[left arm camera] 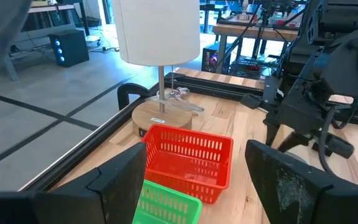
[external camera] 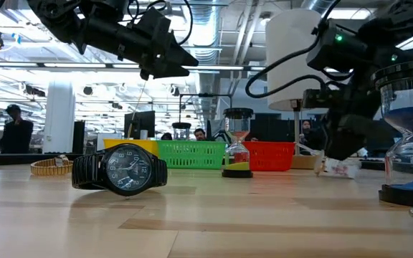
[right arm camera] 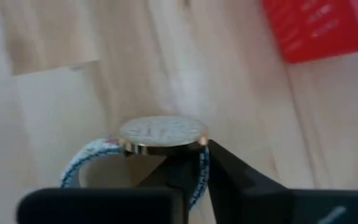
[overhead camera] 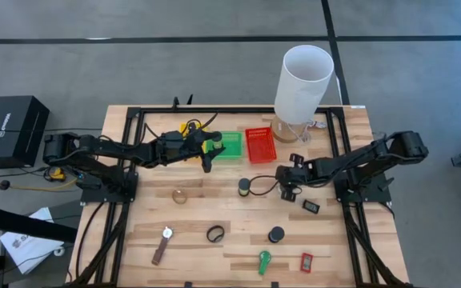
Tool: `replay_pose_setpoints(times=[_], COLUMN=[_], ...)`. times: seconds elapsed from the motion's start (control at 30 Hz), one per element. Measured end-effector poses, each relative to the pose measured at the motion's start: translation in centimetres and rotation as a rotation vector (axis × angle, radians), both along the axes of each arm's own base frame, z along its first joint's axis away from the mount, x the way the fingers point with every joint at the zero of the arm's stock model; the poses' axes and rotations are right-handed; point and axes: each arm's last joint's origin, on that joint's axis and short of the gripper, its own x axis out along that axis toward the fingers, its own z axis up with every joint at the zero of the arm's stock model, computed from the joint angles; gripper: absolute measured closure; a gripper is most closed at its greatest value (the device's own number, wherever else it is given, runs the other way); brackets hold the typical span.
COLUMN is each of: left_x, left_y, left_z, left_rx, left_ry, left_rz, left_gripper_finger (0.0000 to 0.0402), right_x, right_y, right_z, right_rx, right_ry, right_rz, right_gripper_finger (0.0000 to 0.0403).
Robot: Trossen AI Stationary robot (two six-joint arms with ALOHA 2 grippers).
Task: Pick & Place Office items
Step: Put the white wrist watch into the red basket
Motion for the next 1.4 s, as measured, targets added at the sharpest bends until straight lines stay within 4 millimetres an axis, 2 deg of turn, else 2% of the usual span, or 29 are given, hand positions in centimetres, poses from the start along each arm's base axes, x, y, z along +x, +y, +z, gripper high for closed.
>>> replay_pose_setpoints(times=[0.1, 0.33, 0.5, 0.73, 0.97, 1.07, 1.23, 1.4], left_x=[0.0, 0.0, 0.0, 0.0, 0.0, 0.0, 0.0, 0.0], left_y=[0.0, 0.0, 0.0, 0.0, 0.0, 0.0, 0.0, 0.0], left_z=[0.0, 0.0, 0.0, 0.0, 0.0, 0.0, 0.0, 0.0], left_rx=[0.000, 0.000, 0.000, 0.000, 0.000, 0.000, 0.000, 0.000], left_ry=[0.000, 0.000, 0.000, 0.000, 0.000, 0.000, -0.001, -0.001], left_rz=[0.000, 0.000, 0.000, 0.000, 0.000, 0.000, 0.000, 0.000], left_gripper_finger=[0.0133, 0.0133, 0.0133, 0.0133, 0.0133, 0.0133, 0.0133, 0.0133], right_x=[0.0, 0.8, 2.2, 4.6, 6.4, 6.6, 7.0, 8.1], right_y=[0.0, -0.1, -0.3, -0.9, -3.2, -4.9, -7.5, -9.4], right_z=[0.0, 1.3, 4.0, 8.2, 10.4, 10.5, 9.4, 6.8], right_rx=[-0.002, -0.058, -0.181, -0.406, -0.522, -0.463, -0.336, -0.323], right_ry=[-0.002, -0.017, 0.008, -0.068, -0.220, -0.257, -0.261, -0.217], right_rz=[-0.007, -0.071, -0.048, -0.039, -0.121, -0.143, -0.176, -0.206], right_gripper_finger=[0.0394, 0.0389, 0.0392, 0.0396, 0.0387, 0.0385, 0.0392, 0.0389])
